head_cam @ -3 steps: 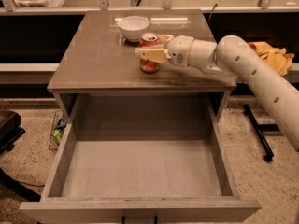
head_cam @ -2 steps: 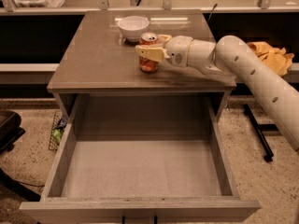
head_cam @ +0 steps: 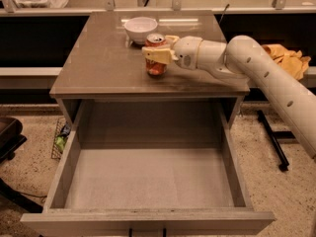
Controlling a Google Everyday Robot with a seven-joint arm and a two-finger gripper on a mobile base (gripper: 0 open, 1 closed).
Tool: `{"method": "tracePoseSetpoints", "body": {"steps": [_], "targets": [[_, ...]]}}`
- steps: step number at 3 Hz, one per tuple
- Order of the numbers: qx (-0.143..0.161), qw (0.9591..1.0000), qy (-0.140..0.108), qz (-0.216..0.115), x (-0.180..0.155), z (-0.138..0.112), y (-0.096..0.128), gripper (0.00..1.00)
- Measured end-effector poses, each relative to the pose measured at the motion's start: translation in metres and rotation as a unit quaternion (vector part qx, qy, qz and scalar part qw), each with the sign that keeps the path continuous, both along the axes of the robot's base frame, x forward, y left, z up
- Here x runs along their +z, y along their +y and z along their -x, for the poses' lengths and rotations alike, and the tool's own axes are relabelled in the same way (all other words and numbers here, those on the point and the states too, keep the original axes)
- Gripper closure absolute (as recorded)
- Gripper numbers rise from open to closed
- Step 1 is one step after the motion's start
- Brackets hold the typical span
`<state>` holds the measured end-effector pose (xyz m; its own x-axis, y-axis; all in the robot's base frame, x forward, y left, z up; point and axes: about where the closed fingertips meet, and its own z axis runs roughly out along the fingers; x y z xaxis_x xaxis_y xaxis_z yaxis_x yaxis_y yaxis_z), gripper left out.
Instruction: Place coke can into top drawer
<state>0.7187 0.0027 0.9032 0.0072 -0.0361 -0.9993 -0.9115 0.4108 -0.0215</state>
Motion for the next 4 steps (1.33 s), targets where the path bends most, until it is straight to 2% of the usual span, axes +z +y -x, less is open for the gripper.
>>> {"method": "tracePoseSetpoints", "body": {"steps": [1, 2, 3, 4], "targets": [[-0.019, 0.9993, -0.016, 0.028, 0.031, 0.042, -0.017, 1.0], [-0.039, 0.998, -0.016, 0.046, 0.039, 0.099, -0.046, 1.0], [-0.038, 0.9974, -0.012, 0.059, 0.013, 0.172, -0.073, 1.0], [0.002, 0.9985, -0.015, 0.053, -0.041, 0.204, -0.077, 1.0]]}}
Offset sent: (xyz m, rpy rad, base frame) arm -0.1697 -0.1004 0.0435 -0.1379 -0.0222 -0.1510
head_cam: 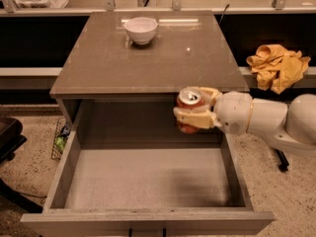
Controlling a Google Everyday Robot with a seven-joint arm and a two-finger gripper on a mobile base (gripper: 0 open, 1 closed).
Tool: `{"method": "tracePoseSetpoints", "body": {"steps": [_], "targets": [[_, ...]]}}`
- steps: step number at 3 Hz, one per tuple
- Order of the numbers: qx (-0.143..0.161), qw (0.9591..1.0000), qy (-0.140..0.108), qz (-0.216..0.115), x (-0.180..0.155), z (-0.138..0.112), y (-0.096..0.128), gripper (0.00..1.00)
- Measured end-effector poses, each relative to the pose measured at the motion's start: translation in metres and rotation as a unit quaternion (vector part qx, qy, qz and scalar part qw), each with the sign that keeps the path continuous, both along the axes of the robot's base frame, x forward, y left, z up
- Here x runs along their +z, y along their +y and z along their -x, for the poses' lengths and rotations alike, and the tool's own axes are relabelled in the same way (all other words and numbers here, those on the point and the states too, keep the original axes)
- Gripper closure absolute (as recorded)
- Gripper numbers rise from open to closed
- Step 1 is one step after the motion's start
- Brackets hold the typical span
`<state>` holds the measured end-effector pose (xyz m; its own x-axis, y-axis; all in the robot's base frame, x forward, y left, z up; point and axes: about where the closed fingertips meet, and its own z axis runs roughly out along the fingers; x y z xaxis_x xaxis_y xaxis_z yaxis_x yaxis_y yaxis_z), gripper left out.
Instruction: Place coke can into top drawer
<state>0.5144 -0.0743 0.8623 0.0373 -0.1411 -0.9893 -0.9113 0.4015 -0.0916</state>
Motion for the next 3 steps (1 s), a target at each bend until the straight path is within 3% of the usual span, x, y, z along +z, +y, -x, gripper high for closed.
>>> {"method": "tracePoseSetpoints", "body": {"steps": [1, 2, 3], "targets": [[0.053, 0.9985, -0.009, -0.011, -0.047, 0.01, 0.017, 1.0], [0.053, 0.9985, -0.009, -0.011, -0.047, 0.01, 0.017, 1.0], [0.059, 0.9977, 0.008, -0.032, -0.065, 0.012, 0.043, 1.0]]}}
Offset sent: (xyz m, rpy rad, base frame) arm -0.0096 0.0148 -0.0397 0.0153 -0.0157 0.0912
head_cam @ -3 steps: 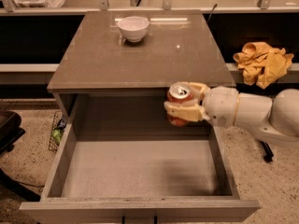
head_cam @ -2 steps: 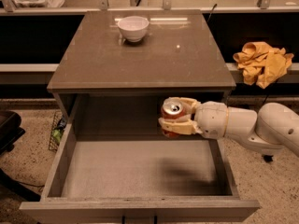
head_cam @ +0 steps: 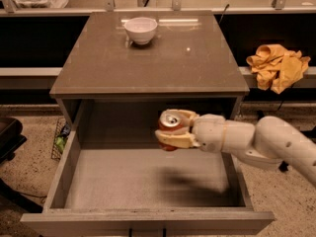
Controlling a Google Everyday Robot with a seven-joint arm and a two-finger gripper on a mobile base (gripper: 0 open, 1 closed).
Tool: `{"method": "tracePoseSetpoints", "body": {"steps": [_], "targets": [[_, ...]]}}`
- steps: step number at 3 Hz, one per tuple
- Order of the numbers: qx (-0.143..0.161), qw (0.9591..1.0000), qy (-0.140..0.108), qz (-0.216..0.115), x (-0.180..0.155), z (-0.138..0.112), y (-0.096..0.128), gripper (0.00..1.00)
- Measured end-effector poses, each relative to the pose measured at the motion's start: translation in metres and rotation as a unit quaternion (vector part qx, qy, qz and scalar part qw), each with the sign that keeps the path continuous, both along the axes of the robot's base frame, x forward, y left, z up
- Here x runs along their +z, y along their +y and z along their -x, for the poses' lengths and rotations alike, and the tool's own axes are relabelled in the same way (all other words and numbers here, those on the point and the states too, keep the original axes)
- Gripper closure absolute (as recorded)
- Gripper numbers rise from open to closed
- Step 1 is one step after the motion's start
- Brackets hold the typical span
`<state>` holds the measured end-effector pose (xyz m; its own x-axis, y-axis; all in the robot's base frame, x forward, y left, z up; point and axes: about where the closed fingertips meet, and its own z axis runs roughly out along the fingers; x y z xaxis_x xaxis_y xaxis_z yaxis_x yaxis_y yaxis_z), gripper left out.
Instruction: Place coke can into top drawer
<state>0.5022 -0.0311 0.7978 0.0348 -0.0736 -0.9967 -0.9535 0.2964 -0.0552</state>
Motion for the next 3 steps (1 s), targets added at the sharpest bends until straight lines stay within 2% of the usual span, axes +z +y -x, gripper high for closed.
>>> {"method": "tracePoseSetpoints", "body": {"steps": [1, 2, 3], "targets": [[0.018, 0.9986, 0.038, -0.032, -0.034, 0.006, 0.052, 1.0], [0.034, 0.9962, 0.057, -0.057, -0.056, 0.009, 0.091, 1.0], [0.035, 0.9964, 0.047, -0.061, -0.068, 0.008, 0.116, 1.0]]}}
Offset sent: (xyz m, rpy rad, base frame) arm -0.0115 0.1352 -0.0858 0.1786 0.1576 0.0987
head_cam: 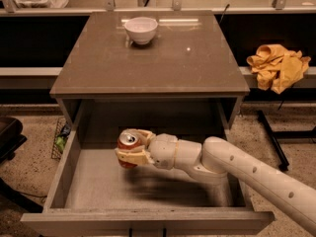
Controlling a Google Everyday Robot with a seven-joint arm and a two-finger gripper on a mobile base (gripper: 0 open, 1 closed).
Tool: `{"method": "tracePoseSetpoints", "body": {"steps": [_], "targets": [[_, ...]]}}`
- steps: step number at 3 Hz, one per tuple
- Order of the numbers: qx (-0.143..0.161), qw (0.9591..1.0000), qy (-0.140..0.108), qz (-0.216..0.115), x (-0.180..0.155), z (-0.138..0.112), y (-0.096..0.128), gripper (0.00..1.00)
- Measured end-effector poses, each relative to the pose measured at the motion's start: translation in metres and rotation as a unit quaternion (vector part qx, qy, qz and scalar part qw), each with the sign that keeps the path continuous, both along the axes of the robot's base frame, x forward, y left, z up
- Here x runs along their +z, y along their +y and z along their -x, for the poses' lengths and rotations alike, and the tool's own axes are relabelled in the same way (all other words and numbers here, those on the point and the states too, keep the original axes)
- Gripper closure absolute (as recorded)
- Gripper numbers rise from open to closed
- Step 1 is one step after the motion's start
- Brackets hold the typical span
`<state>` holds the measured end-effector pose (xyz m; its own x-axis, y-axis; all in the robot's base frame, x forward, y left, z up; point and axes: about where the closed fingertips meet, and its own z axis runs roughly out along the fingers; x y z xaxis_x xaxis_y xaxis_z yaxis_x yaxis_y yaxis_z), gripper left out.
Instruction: Place coke can into top drawer
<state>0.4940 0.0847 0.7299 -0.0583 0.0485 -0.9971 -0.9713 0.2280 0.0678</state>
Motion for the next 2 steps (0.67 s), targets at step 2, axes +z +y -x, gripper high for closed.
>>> {"method": "tracePoseSetpoints", "body": {"steps": [2], "targets": [[-0.003, 0.9978, -0.064, 0.017, -0.031, -0.002, 0.025, 1.0]]}}
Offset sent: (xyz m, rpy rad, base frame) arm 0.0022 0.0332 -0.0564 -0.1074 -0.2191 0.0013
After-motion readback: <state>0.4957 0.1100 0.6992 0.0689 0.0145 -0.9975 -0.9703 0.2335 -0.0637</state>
